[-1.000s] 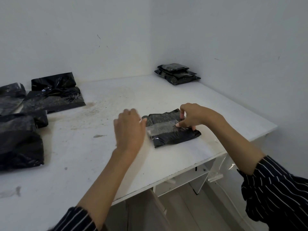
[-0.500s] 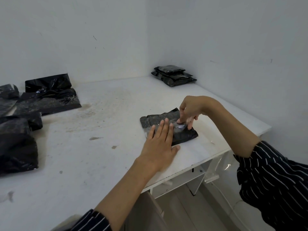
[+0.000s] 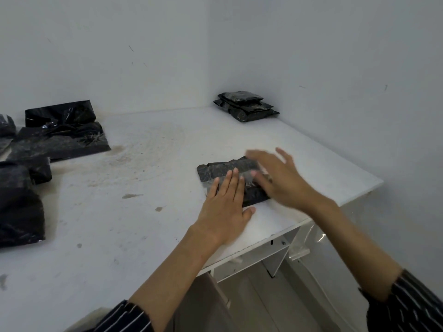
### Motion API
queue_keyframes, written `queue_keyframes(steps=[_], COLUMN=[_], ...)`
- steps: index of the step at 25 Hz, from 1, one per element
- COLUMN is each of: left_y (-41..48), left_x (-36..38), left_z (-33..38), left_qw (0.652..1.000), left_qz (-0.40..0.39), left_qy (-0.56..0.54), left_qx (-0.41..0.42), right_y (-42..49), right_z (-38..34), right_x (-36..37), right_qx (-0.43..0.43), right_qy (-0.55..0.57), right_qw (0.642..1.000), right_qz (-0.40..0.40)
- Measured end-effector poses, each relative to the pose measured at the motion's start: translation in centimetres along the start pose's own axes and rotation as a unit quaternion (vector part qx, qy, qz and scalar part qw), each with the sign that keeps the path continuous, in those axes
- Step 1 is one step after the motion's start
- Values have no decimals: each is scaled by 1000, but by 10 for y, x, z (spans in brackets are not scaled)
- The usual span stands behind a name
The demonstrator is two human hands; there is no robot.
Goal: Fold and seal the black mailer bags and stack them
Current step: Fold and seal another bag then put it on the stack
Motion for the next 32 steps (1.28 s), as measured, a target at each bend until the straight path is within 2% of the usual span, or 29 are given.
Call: queue_keyframes(steps=[3, 7, 10, 13, 15, 17, 19, 23, 28, 30, 32], left_y=[-1, -2, -3, 6, 17, 26, 30, 28, 15, 7, -1], left_x=[-1, -3, -2, -14, -27, -30, -24, -17, -30, -36, -42], left_z=[1, 2, 6, 2, -11, -26, -35, -44, -59, -66, -70], left_qw=[1000, 999, 998, 998, 997, 999, 999, 994, 988, 987, 980], left_qz=[3, 26, 23, 38, 65, 47, 23, 90, 126, 152, 199], left_qy=[-13, -30, -18, 20, 20, -10, -32, -45, -75, -47, 2], left_qx=[5, -20, -49, -45, -32, -25, -27, -31, -45, -31, -22], right_y=[-25, -25, -24, -24, -22, -20, -17, -10, -9, -5, -2], right_z=[-13, -6, -4, -5, -1, 5, 9, 13, 15, 17, 17], right_x=[34, 48, 46, 40, 38, 39, 42, 42, 25, 17, 14], right_qx=[-43, -8, 35, 65, 119, 190, 225, 224, 153, 111, 107], right_qy=[-74, -195, -215, -182, -136, -91, -71, -37, 149, 140, 140], right_qw=[996, 981, 976, 981, 983, 977, 972, 974, 977, 984, 984], right_qz=[-34, -1, 14, 33, 41, 7, -19, -19, 4, -4, -3])
Point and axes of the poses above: each hand's wrist, its own y-axis towards the middle knuckle, its own x-axis out of the palm, z = x × y, the point moved 3 cm from there along y, towards the middle knuckle, and after that the axes turned 10 degrees about x, right-handed, at the moved point
